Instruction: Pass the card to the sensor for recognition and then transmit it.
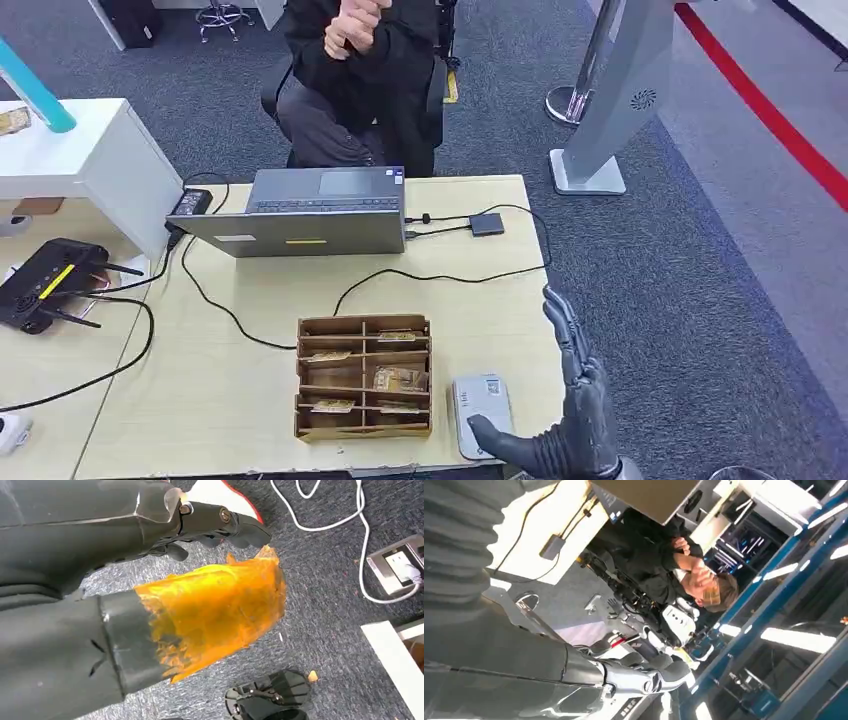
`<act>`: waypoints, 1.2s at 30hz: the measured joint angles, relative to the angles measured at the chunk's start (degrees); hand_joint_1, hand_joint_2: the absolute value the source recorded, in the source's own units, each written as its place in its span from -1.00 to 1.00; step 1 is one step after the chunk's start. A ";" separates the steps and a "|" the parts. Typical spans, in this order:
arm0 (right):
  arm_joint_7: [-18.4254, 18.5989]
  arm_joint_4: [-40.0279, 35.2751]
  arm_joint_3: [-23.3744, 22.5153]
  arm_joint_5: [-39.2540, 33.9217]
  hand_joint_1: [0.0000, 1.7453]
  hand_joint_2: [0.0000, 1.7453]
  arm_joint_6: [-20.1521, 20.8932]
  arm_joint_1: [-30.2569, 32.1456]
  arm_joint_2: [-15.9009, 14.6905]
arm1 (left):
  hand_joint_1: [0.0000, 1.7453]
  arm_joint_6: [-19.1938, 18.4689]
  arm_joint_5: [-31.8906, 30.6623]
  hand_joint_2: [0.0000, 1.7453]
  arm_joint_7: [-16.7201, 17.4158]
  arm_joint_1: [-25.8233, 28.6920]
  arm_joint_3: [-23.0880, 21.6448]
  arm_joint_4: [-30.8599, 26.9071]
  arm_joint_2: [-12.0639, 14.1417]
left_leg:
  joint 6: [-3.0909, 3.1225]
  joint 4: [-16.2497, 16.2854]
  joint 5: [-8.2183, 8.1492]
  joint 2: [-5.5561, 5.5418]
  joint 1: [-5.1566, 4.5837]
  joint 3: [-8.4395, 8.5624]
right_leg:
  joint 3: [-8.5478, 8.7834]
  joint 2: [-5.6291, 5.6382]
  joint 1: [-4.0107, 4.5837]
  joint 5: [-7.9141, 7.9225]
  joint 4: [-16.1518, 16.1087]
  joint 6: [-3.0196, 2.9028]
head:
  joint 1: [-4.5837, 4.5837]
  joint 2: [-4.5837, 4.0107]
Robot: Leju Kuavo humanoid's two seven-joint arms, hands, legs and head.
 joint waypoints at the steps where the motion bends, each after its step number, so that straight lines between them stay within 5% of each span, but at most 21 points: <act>1: 0.20 0.13 0.15 0.68 -1.00 1.00 0.33 -0.01 -0.15 | -1.00 -0.07 -0.04 -1.00 0.00 0.00 0.02 0.00 0.00 | 0.00 0.00 0.00 0.00 0.00 0.00 | 0.00 0.00 0.00 0.00 0.00 0.00 | -0.02 0.00; 36: 6.66 7.54 6.51 21.30 -1.00 1.00 6.82 -4.33 -2.47 | -1.00 -2.01 -1.60 -1.00 1.38 -0.63 0.04 0.00 0.02 | 0.00 0.00 0.00 0.00 0.00 0.02 | 0.01 0.01 0.00 0.00 0.00 0.00 | -0.02 0.00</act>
